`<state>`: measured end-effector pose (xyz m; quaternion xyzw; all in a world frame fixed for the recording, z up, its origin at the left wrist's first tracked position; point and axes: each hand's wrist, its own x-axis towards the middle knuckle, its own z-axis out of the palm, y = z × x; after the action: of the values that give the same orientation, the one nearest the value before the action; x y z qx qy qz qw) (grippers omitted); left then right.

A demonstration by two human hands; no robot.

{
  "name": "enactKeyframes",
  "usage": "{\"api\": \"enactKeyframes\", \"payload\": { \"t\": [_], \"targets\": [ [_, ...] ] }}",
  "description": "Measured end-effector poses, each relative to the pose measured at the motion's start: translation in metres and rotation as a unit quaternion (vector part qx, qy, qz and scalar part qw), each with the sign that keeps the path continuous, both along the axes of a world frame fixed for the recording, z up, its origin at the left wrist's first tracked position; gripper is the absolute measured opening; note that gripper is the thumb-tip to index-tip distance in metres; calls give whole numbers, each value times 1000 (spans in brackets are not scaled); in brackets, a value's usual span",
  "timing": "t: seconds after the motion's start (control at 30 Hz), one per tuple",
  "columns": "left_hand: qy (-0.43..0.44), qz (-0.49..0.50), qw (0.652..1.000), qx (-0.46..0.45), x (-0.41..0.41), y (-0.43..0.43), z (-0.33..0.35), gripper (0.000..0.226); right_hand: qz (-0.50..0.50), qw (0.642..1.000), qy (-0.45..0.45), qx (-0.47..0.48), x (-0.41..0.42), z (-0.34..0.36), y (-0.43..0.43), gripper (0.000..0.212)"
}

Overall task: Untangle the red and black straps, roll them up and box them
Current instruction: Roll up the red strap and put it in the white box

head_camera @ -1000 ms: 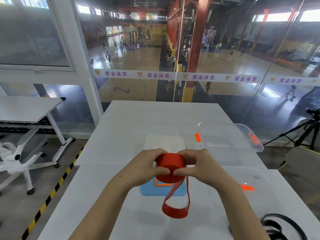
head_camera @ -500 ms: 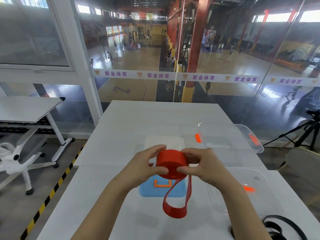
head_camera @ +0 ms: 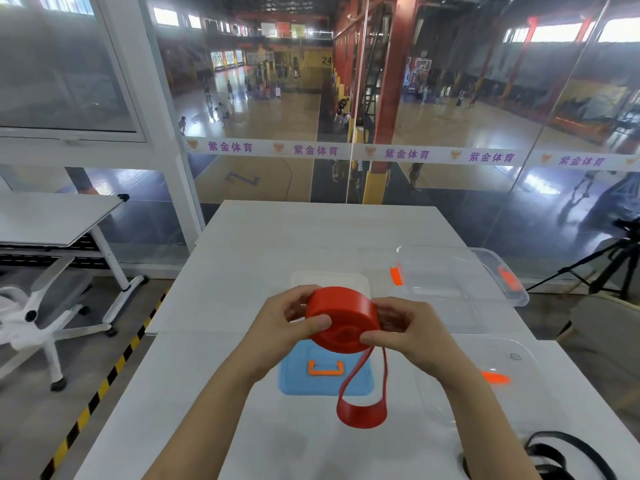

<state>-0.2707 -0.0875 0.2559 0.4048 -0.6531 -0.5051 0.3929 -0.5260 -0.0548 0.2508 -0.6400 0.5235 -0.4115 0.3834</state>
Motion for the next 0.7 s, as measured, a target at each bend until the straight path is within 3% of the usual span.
{"api": "enactKeyframes", "payload": {
  "t": [0.1, 0.2, 0.3, 0.37, 0.6, 0.7],
  "targets": [
    [-127, -31, 991, 7, 7, -5, -2, 44, 16, 998, 67, 4, -1, 2, 0, 36],
    [-211, -34, 977, 7, 3, -3, 1, 70, 30, 989, 142, -9, 4, 4, -1, 35],
    [-248, -32, 966, -66, -10, 2, 3, 51, 37, 984, 172, -25, 9, 4, -2, 36],
    [-200, -5, 976, -84, -13, 2, 2, 34, 33, 991, 128, -27, 8, 8, -3, 38],
    [32, 9, 999, 4, -3, -2, -3, 37, 5, 1000, -3, -1, -3, 8, 0, 44],
    [29, -22, 999, 32, -1, -2, -2, 38, -9, 999, -30, -5, -6, 8, 2, 43]
  ]
}}
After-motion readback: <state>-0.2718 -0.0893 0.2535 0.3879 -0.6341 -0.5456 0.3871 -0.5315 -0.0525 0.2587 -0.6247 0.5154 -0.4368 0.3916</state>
